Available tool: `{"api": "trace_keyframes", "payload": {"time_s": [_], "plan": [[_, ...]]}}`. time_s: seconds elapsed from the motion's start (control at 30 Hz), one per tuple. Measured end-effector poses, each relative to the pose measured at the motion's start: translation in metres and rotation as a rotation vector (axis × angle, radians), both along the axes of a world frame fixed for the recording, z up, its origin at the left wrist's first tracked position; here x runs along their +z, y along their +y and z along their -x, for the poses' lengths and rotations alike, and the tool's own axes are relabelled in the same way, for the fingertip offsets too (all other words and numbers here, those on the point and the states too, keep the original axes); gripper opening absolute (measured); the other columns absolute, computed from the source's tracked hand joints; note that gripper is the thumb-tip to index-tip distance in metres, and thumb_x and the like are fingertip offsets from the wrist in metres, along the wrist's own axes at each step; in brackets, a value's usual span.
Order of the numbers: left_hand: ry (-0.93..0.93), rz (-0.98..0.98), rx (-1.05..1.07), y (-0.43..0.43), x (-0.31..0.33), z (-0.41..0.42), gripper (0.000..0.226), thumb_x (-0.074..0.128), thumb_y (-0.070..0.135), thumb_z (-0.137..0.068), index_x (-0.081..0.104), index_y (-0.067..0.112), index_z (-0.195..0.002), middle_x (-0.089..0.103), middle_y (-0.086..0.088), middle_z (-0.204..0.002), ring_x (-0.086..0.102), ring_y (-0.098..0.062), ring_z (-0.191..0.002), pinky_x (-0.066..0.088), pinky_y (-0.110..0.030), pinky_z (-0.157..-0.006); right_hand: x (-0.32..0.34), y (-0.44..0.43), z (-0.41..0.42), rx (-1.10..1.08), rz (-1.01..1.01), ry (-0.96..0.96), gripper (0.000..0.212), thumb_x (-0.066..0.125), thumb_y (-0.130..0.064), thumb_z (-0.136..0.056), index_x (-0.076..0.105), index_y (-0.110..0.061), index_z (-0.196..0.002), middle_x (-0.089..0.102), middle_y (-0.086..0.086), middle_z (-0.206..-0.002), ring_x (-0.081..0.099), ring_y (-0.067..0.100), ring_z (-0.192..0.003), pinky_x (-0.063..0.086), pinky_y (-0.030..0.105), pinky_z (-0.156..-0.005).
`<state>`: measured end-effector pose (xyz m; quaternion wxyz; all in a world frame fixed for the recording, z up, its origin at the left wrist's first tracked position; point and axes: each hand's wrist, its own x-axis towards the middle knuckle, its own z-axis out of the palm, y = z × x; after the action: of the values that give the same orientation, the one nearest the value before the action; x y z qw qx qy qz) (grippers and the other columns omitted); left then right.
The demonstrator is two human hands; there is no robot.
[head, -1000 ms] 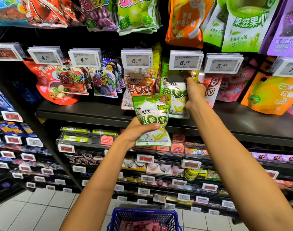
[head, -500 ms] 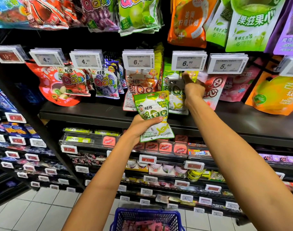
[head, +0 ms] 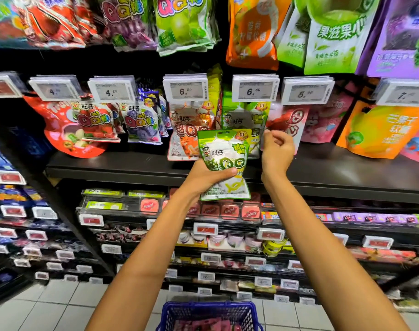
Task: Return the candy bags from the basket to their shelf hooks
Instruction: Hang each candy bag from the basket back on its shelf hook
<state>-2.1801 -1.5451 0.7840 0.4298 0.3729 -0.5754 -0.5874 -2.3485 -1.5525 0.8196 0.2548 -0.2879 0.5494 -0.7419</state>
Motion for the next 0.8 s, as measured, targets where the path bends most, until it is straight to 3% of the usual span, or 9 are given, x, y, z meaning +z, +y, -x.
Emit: {"api": "trace_keyframes", "payload": {"time_s": [0.13,0.27,0.37,0.43,0.5,0.57,0.63,0.7,0.8], "plan": [[-0.028,0.061,0.03,-0.002,0.011,0.015,0.03,0.089,0.022,-0.065,0.072,0.025,-0.09,0.078,0.005,-0.092,0.075,-0.014,-0.086,0.059,-0.024,-0.068,0.014,0.018,-0.006,0.507,-0.031,-0.004,0.027,0.058,-0.037,-0.095,0.071,-0.013,-0.097,0.076,0.002,-0.093,0.071,0.014,-0.084,0.058,0.026,-0.07],[-0.087,0.077,0.015,-0.007,0.026,0.03,0.031,0.089,0.026,-0.063,0.072,0.021,-0.088,0.078,0.002,-0.088,0.075,-0.016,-0.083,0.061,-0.031,-0.074,0.035,0.023,-0.006,0.471,-0.004,-0.009,0.03,0.067,-0.023,-0.09,0.067,0.001,-0.108,0.071,0.018,-0.103,0.068,0.023,-0.091,0.056,0.042,-0.088],[-0.058,0.078,-0.006,-0.009,0.04,0.04,0.027,0.086,0.019,-0.07,0.072,0.019,-0.093,0.078,0.003,-0.086,0.074,-0.011,-0.078,0.059,-0.024,-0.064,0.047,0.018,0.0,0.453,-0.002,-0.105,0.021,0.071,-0.018,-0.087,0.069,-0.003,-0.101,0.073,0.016,-0.097,0.071,0.023,-0.082,0.06,0.035,-0.077],[-0.052,0.087,-0.008,-0.01,0.048,0.046,0.031,0.084,0.017,-0.073,0.071,0.014,-0.101,0.077,0.002,-0.088,0.073,-0.007,-0.075,0.054,-0.019,-0.058,0.056,0.012,0.001,0.409,-0.027,-0.158,0.006,0.071,-0.013,-0.087,0.068,-0.008,-0.084,0.074,0.009,-0.08,0.071,0.019,-0.067,0.059,0.031,-0.063],[-0.042,0.077,-0.002,-0.012,0.054,0.051,0.033,0.082,0.017,-0.077,0.07,0.011,-0.107,0.076,-0.001,-0.094,0.072,-0.007,-0.078,0.054,-0.018,-0.062,0.06,0.004,0.004,0.337,-0.071,-0.172,0.014,0.071,-0.009,-0.085,0.062,-0.011,-0.074,0.07,0.007,-0.069,0.068,0.02,-0.059,0.057,0.031,-0.057],[-0.031,0.052,0.018,-0.014,0.058,0.052,0.025,0.081,0.019,-0.079,0.07,0.013,-0.101,0.076,0.003,-0.089,0.073,-0.006,-0.077,0.054,-0.016,-0.063,0.065,0.0,0.005,0.3,-0.116,-0.189,0.011,0.071,-0.01,-0.083,0.061,-0.007,-0.086,0.07,0.014,-0.081,0.069,0.028,-0.07,0.06,0.038,-0.063],[-0.029,0.042,0.042,-0.016,0.061,0.053,0.016,0.079,0.022,-0.08,0.068,0.018,-0.091,0.075,0.01,-0.08,0.072,-0.001,-0.071,0.052,-0.012,-0.058,0.066,-0.006,0.005,0.275,-0.133,-0.217,0.025,0.073,-0.012,-0.082,0.058,-0.004,-0.1,0.069,0.013,-0.085,0.069,0.025,-0.069,0.059,0.032,-0.054],[-0.015,0.039,0.058,-0.019,0.061,0.053,0.014,0.078,0.021,-0.082,0.066,0.019,-0.089,0.074,0.009,-0.082,0.071,0.001,-0.069,0.051,-0.011,-0.057,0.068,-0.009,0.003,0.244,-0.117,-0.249,0.029,0.072,-0.009,-0.082,0.051,-0.007,-0.102,0.065,0.009,-0.08,0.066,0.017,-0.059,0.053,0.024,-0.044],[0.016,0.027,0.082,-0.023,0.059,0.053,0.015,0.077,0.018,-0.083,0.066,0.016,-0.093,0.074,0.002,-0.088,0.072,-0.003,-0.071,0.054,-0.015,-0.06,0.07,-0.015,0.0,0.224,-0.104,-0.258,0.021,0.064,0.0,-0.084,0.049,-0.01,-0.094,0.063,0.007,-0.075,0.063,0.013,-0.05,0.051,0.022,-0.041]]}}
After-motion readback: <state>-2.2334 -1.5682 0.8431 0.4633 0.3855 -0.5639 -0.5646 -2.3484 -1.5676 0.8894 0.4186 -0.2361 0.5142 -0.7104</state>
